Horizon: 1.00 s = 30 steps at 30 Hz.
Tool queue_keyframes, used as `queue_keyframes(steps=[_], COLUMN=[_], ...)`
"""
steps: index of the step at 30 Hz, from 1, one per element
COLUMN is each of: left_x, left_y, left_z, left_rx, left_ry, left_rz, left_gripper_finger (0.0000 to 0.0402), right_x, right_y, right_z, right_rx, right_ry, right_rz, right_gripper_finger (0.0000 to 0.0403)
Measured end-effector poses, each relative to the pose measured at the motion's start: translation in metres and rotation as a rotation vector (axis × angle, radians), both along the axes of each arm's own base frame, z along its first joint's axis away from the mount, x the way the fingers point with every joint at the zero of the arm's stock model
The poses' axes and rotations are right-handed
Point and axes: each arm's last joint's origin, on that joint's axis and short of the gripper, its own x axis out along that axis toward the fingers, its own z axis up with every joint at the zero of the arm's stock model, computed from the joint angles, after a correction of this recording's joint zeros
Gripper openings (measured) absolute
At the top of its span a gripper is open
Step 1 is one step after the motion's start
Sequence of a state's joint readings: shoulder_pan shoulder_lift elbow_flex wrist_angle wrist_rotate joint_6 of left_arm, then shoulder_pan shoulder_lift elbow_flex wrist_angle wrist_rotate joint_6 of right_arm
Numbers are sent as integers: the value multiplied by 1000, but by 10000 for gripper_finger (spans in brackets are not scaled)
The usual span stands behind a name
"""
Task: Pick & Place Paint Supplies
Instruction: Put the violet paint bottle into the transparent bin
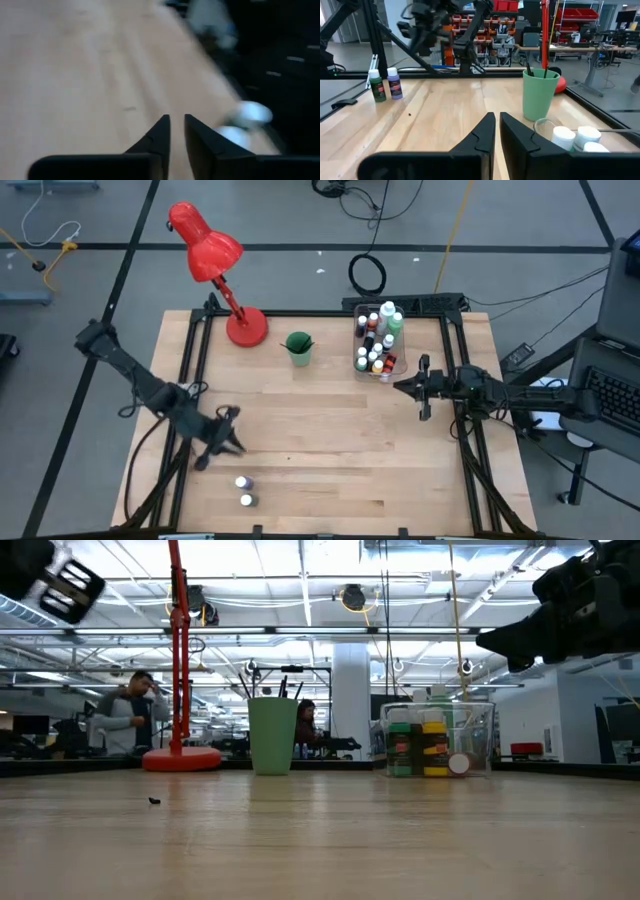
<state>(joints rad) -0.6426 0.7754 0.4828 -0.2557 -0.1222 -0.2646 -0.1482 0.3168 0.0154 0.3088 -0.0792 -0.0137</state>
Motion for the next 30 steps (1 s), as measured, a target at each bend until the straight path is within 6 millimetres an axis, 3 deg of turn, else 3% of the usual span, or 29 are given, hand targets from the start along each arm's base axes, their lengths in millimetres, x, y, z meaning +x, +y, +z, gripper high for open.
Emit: queue_keyframes(steps=[4, 10, 17, 21, 30], left_x=[-4, -11, 5, 8, 3], left_y=[-24, -43, -51, -50, -56], left_z=[3, -14, -29, -36, -37], left_rx=[-52, 71, -41, -151, -200], left_ry=[-38, 13, 121, 243, 284], left_rz=[-131, -185, 11, 130, 106], left_gripper_finger=[109, 213, 303, 332, 344], right_x=[0, 1, 2, 3, 4], right_y=[0, 0, 0, 0, -1], right_z=[0, -2, -2, -3, -4], right_rx=[-1, 4, 28, 42, 52], right_ry=[0, 17, 15, 28, 33], right_rz=[0, 0, -1, -1, -1], right_gripper_finger=[22, 22, 22, 22, 23])
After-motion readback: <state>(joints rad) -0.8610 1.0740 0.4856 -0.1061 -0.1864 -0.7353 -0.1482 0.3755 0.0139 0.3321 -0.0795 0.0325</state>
